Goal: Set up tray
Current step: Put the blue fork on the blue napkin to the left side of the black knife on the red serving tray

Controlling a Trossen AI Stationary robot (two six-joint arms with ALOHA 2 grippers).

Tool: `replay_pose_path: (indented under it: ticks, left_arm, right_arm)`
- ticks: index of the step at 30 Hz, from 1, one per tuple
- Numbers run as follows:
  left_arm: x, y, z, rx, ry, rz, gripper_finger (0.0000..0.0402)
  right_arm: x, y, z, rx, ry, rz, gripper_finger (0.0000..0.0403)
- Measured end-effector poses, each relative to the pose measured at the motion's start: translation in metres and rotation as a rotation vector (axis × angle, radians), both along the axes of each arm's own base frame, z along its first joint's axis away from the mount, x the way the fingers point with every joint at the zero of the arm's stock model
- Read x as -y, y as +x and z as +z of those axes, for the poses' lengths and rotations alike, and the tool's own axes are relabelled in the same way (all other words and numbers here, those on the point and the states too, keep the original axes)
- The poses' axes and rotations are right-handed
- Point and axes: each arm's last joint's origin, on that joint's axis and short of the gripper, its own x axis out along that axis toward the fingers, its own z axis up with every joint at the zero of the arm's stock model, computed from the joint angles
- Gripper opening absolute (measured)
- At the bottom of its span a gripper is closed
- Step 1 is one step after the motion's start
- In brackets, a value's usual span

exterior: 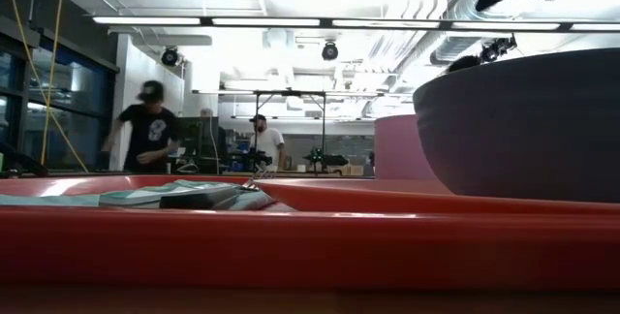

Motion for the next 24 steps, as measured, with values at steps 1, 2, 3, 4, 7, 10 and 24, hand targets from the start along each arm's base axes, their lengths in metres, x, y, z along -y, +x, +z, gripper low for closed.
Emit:
replay_pose_path:
  ticks: [1, 2, 3, 4, 7, 10, 24]
  left_arm:
    - [-0.005, -0.009, 0.001, 0.005, -0.001, -0.008, 0.0187]
    - [-0.01, -0.018, 0.0, 0.012, -0.005, -0.013, 0.0187]
    - [-0.016, -0.026, -0.001, 0.017, -0.008, -0.017, 0.0187]
    - [-0.021, -0.034, -0.002, 0.02, -0.014, -0.021, 0.0187]
    - [-0.034, -0.052, -0.012, 0.01, -0.024, -0.034, 0.019]
    - [-0.042, -0.065, -0.026, -0.012, -0.027, -0.043, 0.019]
    - [-0.061, -0.092, -0.112, 0.101, -0.262, 0.035, 0.0187]
  right_arm:
    - [0.002, 0.001, -0.006, -0.004, 0.022, -0.042, 0.0]
    - [0.003, 0.001, -0.012, -0.003, 0.048, -0.077, 0.0]
    - [0.004, 0.002, -0.016, -0.001, 0.07, -0.108, 0.0]
    - [0.005, 0.002, -0.02, 0.002, 0.087, -0.131, 0.0]
    - [0.007, 0.002, -0.028, 0.012, 0.124, -0.193, 0.0]
    - [0.01, 0.002, -0.037, -0.008, 0.145, -0.233, 0.0]
    - [0.017, 0.016, -0.087, 0.02, 0.273, -0.283, 0.0]
